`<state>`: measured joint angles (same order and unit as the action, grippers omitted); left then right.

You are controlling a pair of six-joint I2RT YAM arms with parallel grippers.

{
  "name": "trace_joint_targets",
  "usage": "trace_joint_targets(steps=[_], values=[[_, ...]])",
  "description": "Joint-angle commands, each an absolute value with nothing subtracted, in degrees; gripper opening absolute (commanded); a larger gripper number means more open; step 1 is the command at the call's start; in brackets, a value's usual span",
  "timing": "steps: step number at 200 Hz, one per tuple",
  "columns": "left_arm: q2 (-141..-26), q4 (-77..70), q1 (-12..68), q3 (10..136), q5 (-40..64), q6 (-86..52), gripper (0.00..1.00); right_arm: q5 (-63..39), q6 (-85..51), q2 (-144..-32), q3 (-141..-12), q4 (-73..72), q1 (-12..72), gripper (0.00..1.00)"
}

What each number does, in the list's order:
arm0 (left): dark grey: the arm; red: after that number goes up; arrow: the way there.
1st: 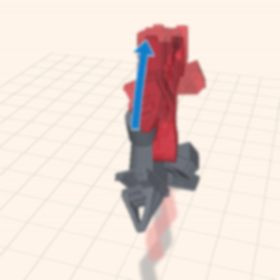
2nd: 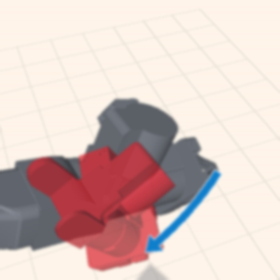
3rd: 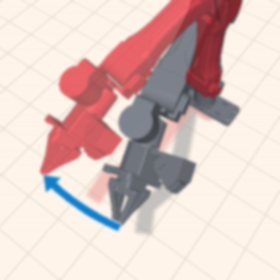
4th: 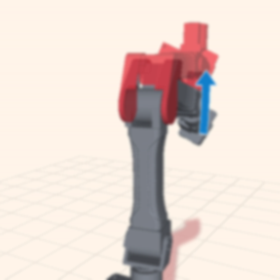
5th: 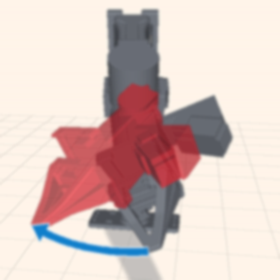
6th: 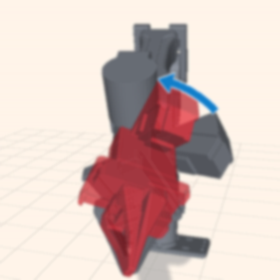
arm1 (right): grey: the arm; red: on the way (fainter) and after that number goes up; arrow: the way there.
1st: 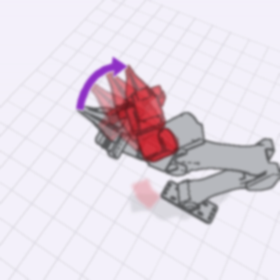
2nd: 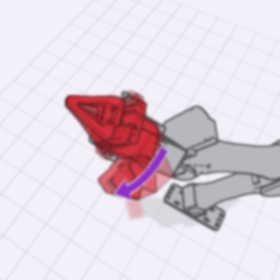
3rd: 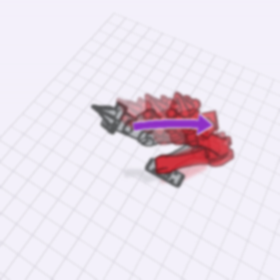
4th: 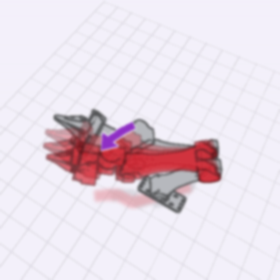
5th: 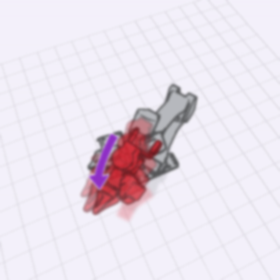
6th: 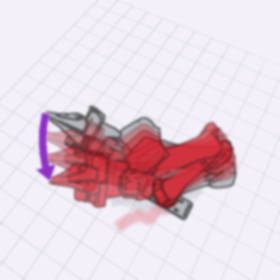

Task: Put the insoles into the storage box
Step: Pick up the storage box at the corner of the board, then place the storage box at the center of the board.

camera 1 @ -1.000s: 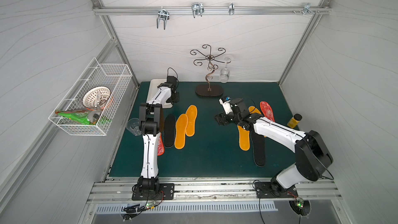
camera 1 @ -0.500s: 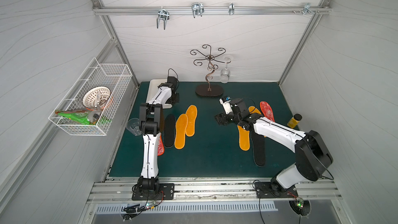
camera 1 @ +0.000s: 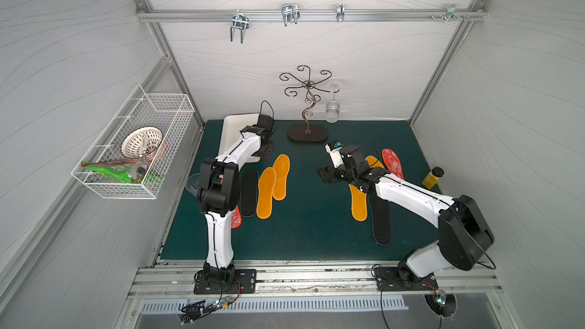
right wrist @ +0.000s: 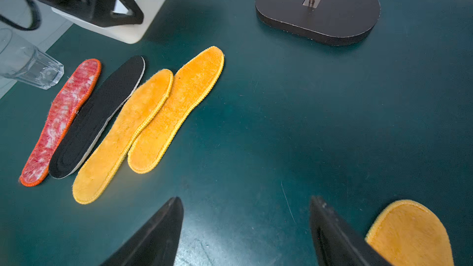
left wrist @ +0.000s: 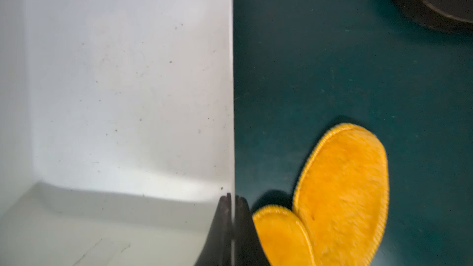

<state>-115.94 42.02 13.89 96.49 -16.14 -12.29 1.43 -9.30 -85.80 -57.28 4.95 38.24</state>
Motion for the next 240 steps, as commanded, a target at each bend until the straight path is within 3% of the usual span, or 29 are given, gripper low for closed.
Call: trace_joint_targets(steps=[1, 68, 122, 174, 240], values=[[-109.4, 39.5, 14.3, 92.5, -20.1, -18.3, 0.00, 1.9, -10.3, -83.0, -56.4, 4.8, 38.2, 0.82], [-93.0, 41.6, 25.6, 79.1, -21.4, -27.1, 0.00, 6.9, -12.0, -76.5, -54.6, 6.7, 38.2, 0.82], [-83.3, 41.0, 42.8, 70.0, -26.3, -39.4, 0.00, 11.9, -19.1, -68.1, -48.8, 12.8, 38.1, 0.86], [-87.2, 38.7, 57.2, 69.9, -27.6, -48.4, 0.00, 11.5, -27.0, -64.1, -42.7, 19.1, 31.9, 0.88], [-96.6, 38.1, 62.0, 77.1, -22.9, -50.8, 0.00, 4.9, -32.5, -59.9, -36.0, 17.0, 20.8, 0.88]])
